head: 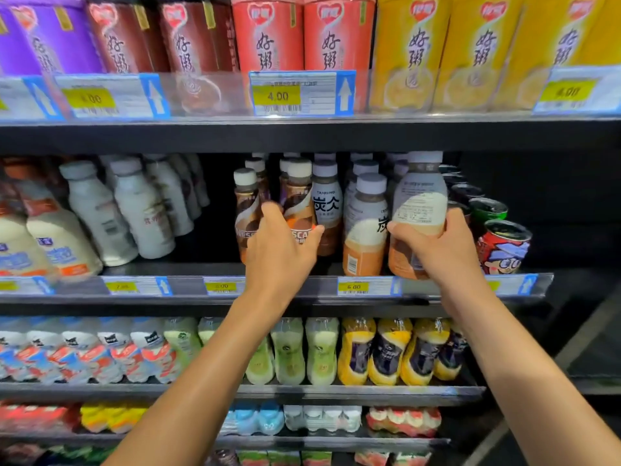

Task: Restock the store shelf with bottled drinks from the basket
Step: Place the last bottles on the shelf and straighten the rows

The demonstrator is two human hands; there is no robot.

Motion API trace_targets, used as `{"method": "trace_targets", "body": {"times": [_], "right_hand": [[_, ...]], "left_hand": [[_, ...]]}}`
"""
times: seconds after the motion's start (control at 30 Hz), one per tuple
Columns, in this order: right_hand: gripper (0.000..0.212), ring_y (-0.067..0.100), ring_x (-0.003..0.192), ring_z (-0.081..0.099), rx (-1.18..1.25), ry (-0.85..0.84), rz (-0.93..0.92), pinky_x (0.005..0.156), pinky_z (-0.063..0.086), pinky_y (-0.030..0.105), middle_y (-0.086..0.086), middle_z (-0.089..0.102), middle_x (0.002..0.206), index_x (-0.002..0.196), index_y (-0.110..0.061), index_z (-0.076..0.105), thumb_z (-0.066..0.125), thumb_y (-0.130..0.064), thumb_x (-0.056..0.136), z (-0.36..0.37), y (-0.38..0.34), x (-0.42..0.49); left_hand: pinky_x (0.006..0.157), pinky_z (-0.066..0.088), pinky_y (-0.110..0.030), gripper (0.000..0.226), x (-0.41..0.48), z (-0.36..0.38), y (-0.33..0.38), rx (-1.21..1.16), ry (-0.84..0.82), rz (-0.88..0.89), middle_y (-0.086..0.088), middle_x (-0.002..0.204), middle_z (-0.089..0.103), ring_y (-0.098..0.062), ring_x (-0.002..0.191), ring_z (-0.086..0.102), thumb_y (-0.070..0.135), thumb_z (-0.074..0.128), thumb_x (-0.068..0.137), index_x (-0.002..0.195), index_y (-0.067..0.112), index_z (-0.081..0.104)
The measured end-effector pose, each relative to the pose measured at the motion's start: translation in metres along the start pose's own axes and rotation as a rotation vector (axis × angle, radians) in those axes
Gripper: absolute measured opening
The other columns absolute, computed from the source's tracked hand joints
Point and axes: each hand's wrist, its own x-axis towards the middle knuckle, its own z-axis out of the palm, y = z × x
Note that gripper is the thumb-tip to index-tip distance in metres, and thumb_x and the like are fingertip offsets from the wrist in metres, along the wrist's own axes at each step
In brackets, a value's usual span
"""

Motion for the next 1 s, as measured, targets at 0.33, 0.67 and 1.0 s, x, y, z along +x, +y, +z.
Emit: {"method": "trace_targets", "body": {"times": [0.33, 0.67, 1.0], "right_hand": [[0.085, 0.016, 0.094, 0.068, -0.056, -0.036, 0.102, 0.080, 0.058, 0.041, -0.003, 0.069, 0.107, 0.115, -0.020, 0.057, 0.085, -0.053, 0.042, -0.005, 0.019, 0.031], [0.042, 0.018, 0.082, 0.073, -0.147, -0.177, 0.086, 0.080, 0.060, 0.046, -0.001, 0.077, 0.084, 0.091, -0.015, 0.074, 0.088, -0.030, 0.054, -0.001, 0.038, 0.047], [0.048, 0.018, 0.088, 0.073, -0.154, -0.231, 0.071, 0.081, 0.060, 0.044, 0.000, 0.076, 0.093, 0.103, -0.018, 0.071, 0.091, -0.029, 0.060, -0.006, 0.043, 0.053]], "left_hand": [[0.073, 0.039, -0.037, 0.053, 0.008, 0.024, -0.005, 0.169, 0.063, -0.051, -0.017, 0.104, 0.053, -0.038, 0.098, 0.054, 0.045, 0.071, 0.085, 0.112, 0.002, 0.054], [0.070, 0.041, -0.039, 0.049, 0.013, 0.023, -0.004, 0.306, 0.079, -0.098, -0.019, 0.101, 0.064, -0.042, 0.094, 0.060, 0.047, 0.066, 0.089, 0.100, 0.000, 0.062], [0.068, 0.038, -0.039, 0.043, 0.009, 0.023, -0.006, 0.251, 0.079, -0.147, -0.018, 0.100, 0.062, -0.044, 0.093, 0.059, 0.042, 0.066, 0.091, 0.097, 0.001, 0.055]]}}
